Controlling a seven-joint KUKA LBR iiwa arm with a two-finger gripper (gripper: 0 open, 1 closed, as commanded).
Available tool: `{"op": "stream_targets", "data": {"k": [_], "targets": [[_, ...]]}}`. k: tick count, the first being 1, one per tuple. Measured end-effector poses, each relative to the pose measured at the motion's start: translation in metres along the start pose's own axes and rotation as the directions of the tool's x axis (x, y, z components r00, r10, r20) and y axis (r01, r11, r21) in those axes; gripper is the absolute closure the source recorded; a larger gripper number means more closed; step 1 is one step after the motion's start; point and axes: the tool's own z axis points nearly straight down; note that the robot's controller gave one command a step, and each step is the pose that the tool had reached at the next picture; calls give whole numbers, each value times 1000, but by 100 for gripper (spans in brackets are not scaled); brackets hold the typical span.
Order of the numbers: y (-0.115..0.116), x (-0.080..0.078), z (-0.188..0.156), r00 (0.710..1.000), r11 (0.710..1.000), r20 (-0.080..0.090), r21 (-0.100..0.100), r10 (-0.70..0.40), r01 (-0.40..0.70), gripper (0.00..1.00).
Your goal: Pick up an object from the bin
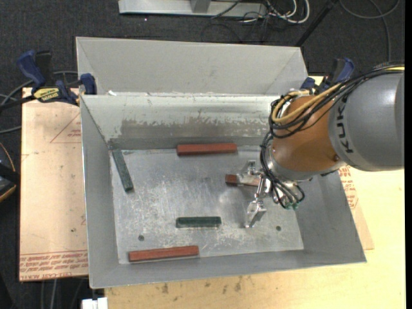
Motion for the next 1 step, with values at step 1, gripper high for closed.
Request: {"op": "stream_targets", "data": {"k": [1], "targets": [[48,-14,-16,999,1000,-41,-2,28,-28,0]]}}
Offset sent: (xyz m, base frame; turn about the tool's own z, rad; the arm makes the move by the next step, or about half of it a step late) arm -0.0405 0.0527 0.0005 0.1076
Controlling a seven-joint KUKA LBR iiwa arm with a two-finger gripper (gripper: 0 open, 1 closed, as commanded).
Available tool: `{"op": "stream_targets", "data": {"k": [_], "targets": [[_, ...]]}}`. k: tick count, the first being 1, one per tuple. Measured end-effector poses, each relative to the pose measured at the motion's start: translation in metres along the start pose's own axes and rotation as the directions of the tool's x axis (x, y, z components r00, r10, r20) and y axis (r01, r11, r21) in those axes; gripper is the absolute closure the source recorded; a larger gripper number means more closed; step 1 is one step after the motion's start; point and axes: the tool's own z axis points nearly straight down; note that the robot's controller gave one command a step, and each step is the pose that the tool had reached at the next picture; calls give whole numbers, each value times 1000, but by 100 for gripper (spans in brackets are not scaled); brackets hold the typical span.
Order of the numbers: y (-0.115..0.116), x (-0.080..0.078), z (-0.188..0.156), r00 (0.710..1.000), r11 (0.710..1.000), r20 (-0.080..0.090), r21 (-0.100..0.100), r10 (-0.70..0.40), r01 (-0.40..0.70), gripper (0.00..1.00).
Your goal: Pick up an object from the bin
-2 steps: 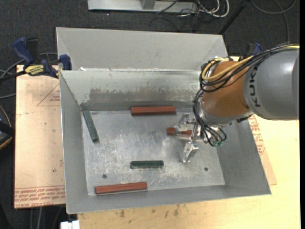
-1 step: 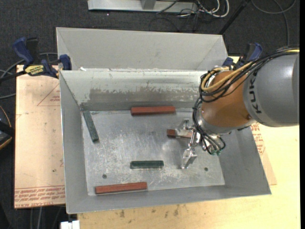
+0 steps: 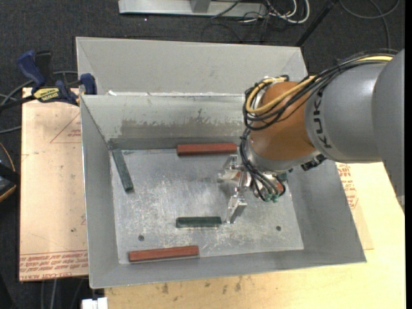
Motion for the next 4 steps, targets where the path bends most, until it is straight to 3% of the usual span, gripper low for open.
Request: {"op": "stream_targets", "data": {"k": [1,2,3,4], "targets": [[7,47,11,997,997,20,-7,79,-79,100],[5,50,14,997,997,9,-3,80,-80,0],[5,50,15,997,997,9,-3,80,-80,0],[69,26,20,994,994,21,-7,106,-106,100]]}}
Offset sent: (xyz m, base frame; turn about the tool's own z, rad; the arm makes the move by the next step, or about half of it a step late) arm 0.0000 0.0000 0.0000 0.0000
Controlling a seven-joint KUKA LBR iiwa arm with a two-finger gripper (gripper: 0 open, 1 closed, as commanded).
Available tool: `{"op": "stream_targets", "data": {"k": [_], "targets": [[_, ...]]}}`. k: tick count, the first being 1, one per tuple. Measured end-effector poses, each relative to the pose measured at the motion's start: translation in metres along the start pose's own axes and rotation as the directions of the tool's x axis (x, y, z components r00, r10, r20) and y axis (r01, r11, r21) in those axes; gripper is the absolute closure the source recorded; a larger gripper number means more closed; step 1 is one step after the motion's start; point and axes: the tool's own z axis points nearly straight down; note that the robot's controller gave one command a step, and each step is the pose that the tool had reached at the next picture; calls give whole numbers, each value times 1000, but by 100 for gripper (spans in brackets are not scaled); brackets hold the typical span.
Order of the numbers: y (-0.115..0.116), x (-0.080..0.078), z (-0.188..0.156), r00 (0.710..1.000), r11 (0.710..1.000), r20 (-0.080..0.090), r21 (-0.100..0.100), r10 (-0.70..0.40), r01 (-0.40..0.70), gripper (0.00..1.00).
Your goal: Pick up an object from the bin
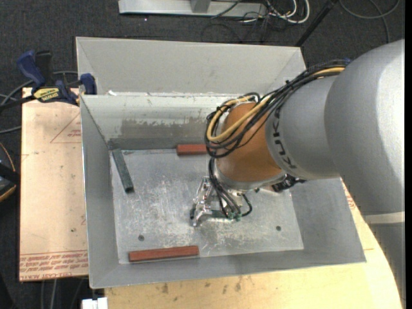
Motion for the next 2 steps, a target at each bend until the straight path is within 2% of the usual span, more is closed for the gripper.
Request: {"op": "stream_targets", "data": {"k": [1,2], "targets": [[0,0,0,1000,1000,0,0,0,0,100],[2,8,-197,984,984,-20,2,-178,178,100]]}}
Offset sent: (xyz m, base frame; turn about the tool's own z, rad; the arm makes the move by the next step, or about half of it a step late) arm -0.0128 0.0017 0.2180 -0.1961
